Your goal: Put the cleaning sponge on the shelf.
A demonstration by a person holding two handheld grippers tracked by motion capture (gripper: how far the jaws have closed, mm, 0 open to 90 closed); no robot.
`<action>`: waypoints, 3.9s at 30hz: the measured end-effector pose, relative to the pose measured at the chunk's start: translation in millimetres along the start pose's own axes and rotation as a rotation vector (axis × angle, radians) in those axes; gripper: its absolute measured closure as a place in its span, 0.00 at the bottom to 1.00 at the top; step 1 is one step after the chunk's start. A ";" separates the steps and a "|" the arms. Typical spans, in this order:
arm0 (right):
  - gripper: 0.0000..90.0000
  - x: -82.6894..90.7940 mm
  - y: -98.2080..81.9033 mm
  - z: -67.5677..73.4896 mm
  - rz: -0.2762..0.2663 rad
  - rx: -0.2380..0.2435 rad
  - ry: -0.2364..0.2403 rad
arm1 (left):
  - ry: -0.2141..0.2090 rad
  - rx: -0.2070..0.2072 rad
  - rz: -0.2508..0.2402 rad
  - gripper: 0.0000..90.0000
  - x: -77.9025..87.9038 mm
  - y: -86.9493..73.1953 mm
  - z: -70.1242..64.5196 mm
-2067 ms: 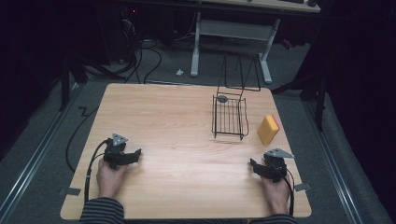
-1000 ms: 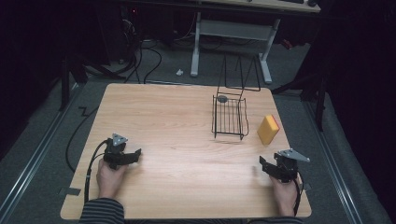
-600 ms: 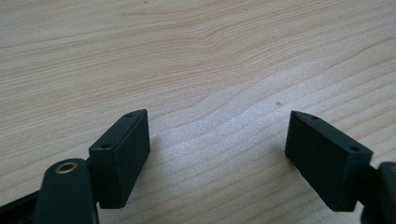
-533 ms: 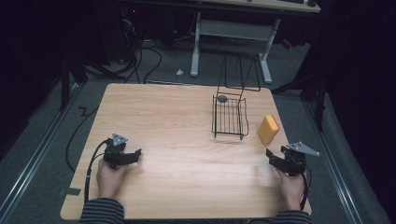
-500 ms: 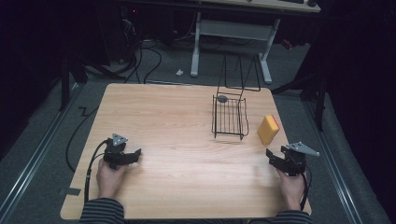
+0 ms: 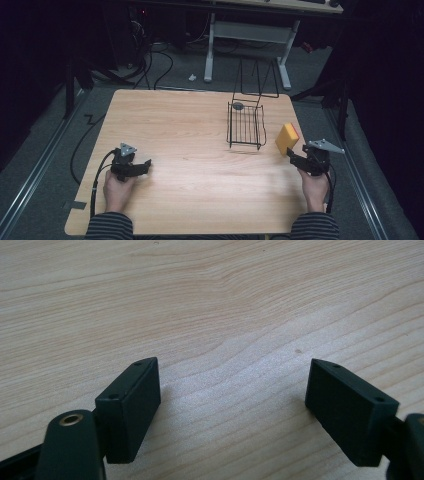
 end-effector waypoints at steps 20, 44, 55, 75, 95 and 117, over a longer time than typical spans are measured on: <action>0.37 -35.7 14.4 -9.7 0.041 -0.031 -0.009 | 0.000 -0.001 0.000 0.25 0.0 0.0 0.0; 0.39 -78.3 -1.7 -13.8 0.075 -0.084 0.006 | 0.001 0.000 -0.002 0.25 -0.1 0.1 0.0; 0.53 -86.5 -6.4 -12.8 0.084 -0.056 -0.011 | -0.001 -0.001 0.001 0.25 0.1 -0.1 0.0; 0.68 -80.7 -1.6 -7.4 0.054 -0.034 0.021 | 0.001 -0.001 -0.003 0.25 -0.1 0.1 0.0; 0.67 -64.7 10.1 2.6 0.003 -0.014 0.060 | 0.000 -0.003 0.000 0.25 0.1 -0.1 0.1; 0.68 -20.5 29.5 28.4 -0.075 0.074 0.112 | 0.000 -0.003 0.000 0.25 0.0 -0.1 0.1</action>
Point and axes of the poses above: each handheld gripper's, and its own axes: x roughly backward along the jaws, y roughly out of its top, z roughly to its left, the point moved 9 cm from there along -x, roughly forward along the jaws, and after that the axes turned 9 degrees about x, right-handed, at the moved point
